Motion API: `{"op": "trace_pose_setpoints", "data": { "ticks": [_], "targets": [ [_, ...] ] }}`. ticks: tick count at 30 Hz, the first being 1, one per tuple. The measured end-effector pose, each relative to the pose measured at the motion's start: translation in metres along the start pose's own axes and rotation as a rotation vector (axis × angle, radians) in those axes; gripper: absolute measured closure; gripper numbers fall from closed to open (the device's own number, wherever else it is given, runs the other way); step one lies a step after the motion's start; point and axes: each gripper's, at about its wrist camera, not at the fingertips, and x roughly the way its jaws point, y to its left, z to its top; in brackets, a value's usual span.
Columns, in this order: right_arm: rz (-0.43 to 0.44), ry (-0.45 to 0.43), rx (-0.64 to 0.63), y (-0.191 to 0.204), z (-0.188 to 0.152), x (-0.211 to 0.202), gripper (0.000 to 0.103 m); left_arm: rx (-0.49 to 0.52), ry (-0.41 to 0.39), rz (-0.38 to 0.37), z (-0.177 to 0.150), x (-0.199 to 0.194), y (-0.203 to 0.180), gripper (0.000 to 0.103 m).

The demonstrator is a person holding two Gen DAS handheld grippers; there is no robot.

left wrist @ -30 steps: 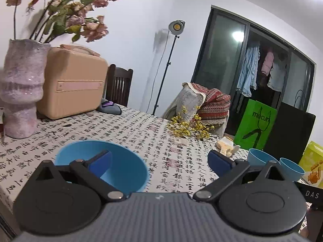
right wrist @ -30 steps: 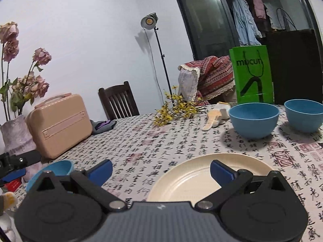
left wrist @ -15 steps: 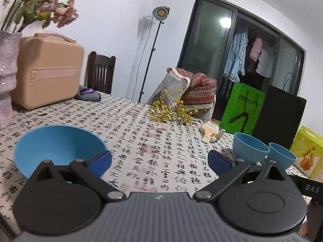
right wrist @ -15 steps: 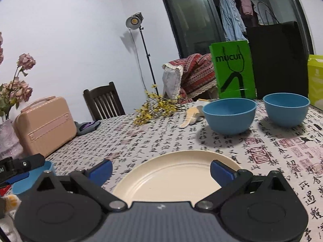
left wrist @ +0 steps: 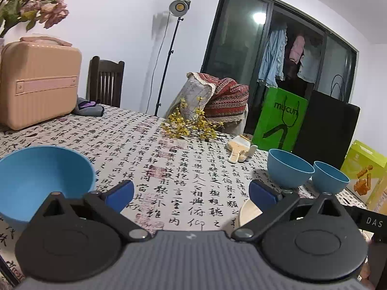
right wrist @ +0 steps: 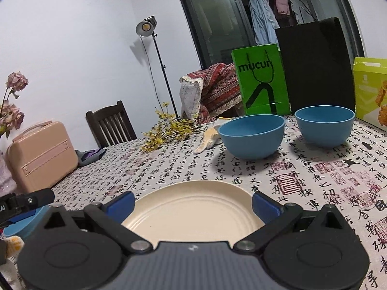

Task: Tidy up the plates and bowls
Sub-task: 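Move both open grippers back toward the cream plate and remaining blue bowls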

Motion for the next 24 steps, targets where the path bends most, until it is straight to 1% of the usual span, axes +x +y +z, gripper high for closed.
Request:
{"op": "trace_pose_setpoints", "data": {
  "ticks": [10,17,24],
  "targets": [
    [-0.034,-0.006,0.018,-0.019,0.003,0.002,0.0,0.021,0.014,-0.038,0.001,0.015,-0.02,0.0],
    [-0.064,-0.015,0.029,-0.029,0.007,0.0,0.0,0.041,0.02,-0.078,0.003,0.023,-0.035,0.0],
    [-0.103,-0.035,0.035,-0.032,0.014,-0.005,0.0,0.059,0.021,-0.16,0.007,0.026,-0.049,0.0]
  ]
}}
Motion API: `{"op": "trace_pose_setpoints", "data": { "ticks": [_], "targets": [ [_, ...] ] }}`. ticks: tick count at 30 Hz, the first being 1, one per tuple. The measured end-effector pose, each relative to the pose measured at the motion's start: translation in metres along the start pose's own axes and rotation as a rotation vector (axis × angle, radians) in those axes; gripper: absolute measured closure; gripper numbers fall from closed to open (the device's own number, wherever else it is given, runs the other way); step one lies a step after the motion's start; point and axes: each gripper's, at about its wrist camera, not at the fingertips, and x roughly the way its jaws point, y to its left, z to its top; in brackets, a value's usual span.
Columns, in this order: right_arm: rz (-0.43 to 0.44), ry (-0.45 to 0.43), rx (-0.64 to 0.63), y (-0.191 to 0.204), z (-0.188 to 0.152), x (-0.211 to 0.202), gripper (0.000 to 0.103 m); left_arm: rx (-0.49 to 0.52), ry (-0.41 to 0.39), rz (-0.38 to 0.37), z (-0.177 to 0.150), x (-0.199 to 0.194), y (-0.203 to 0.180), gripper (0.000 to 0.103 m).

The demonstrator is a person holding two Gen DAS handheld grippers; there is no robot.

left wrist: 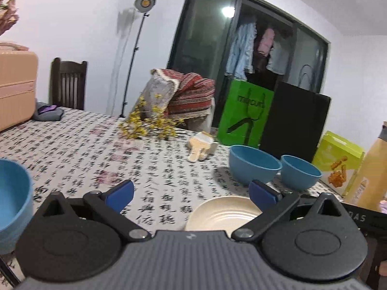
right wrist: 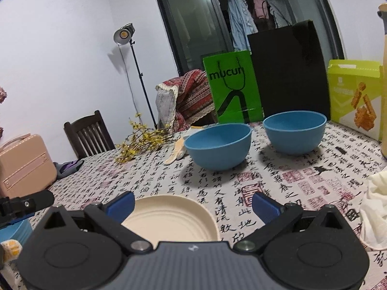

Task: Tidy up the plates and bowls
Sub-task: 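Move both open grippers back toward the cream plate and remaining blue bowls, then move both open grippers forward over the two blue bowls by the bags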

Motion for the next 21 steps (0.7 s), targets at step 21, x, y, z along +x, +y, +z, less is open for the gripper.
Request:
{"op": "trace_pose_setpoints", "data": {
  "ticks": [21],
  "targets": [
    [-0.081,-0.061,-0.022,0.007,0.055,0.016,0.0,0.028,-0.026,-0.047,0.071,0.041,-0.028,0.0]
  ]
}}
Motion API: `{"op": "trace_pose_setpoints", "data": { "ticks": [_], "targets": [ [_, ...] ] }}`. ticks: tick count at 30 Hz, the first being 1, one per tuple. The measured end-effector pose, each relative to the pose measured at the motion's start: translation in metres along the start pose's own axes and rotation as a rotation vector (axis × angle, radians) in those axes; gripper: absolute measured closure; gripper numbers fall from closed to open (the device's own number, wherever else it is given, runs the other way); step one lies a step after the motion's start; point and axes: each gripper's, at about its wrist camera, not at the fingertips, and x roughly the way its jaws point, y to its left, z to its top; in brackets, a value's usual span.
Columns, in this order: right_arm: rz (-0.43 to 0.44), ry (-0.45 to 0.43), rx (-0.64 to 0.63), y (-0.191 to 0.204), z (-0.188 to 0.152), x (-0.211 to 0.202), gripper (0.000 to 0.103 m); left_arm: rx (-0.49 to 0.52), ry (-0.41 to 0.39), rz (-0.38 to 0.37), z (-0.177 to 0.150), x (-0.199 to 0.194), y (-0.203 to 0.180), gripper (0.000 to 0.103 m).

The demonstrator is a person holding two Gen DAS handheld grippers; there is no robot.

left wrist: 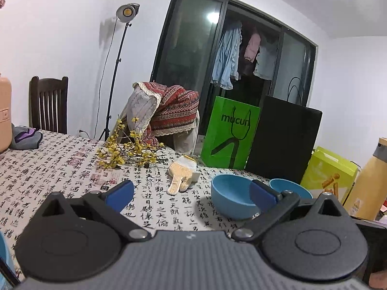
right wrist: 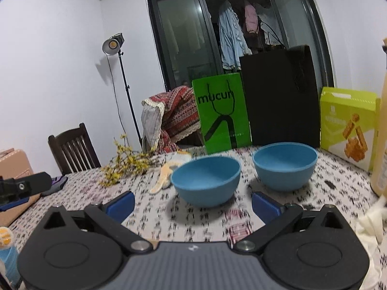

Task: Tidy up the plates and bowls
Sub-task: 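Move both open grippers forward over the two blue bowls by the bags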

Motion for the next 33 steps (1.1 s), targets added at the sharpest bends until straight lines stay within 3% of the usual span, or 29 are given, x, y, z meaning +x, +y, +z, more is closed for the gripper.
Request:
{"op": "trace_pose_setpoints", "data": {
  "ticks": [21,33],
  "targets": [
    [-0.044,-0.042,-0.001,-0.004,0.087,0.091,0.0,-0.11,0.11,0.066,0.067,0.125,-0.017,0.0],
    [-0.071,-0.048,0.038,-0.023,0.102,0.147,0.0,-0.1,0.148,0.066,0.077,0.202,-0.03,0.0]
  ]
}}
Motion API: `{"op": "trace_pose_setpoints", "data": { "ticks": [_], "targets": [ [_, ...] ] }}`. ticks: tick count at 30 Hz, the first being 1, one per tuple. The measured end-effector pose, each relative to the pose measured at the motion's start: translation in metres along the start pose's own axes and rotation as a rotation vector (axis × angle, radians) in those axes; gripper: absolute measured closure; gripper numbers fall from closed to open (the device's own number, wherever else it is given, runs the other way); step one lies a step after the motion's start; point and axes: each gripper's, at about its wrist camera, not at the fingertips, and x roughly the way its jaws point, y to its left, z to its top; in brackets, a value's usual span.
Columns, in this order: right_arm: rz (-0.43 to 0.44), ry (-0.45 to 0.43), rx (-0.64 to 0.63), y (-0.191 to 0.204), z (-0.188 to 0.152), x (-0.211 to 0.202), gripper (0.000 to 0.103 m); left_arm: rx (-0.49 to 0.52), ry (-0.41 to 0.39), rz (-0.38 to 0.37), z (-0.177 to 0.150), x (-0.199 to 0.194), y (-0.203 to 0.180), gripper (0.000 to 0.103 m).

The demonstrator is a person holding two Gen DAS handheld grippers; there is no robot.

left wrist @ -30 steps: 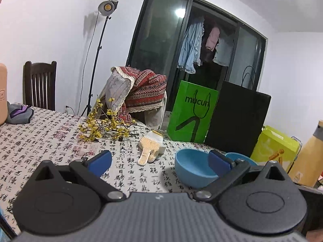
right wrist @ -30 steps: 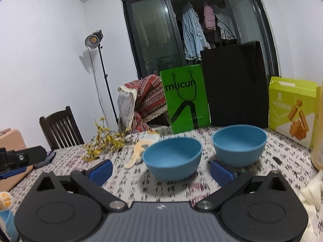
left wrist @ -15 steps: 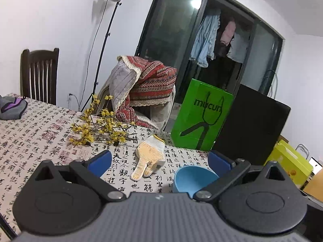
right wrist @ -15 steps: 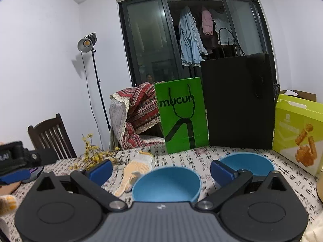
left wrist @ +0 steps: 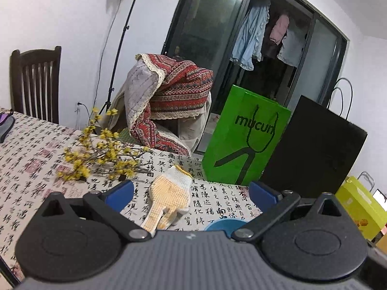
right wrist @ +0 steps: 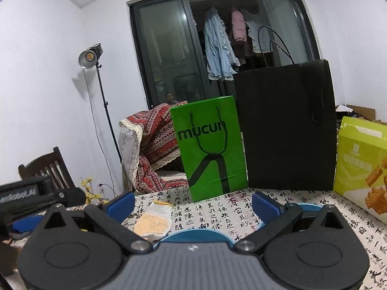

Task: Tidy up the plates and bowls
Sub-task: 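Move both open grippers forward over the two blue bowls by the bags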

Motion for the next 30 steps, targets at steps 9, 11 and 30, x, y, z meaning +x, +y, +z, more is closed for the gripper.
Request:
{"op": "trace_pose_setpoints", "data": {
  "ticks": [9,11,30],
  "targets": [
    [-0.014,0.019,0.101,-0.038,-0.022,0.018,0.0,0.031,0.041,-0.05,-0.016,0.04,0.0,0.0],
    [-0.015,0.017,0.126,-0.044,-0.026,0.021,0.0,0.028,0.045,-0.065,-0.02,0.045,0.004,0.0],
    [-0.061,0.005,0.142,-0.055,-0.042,0.035,0.001,0.067,0.171,-0.034,-0.043,0.082,0.008,0.0]
  ]
}}
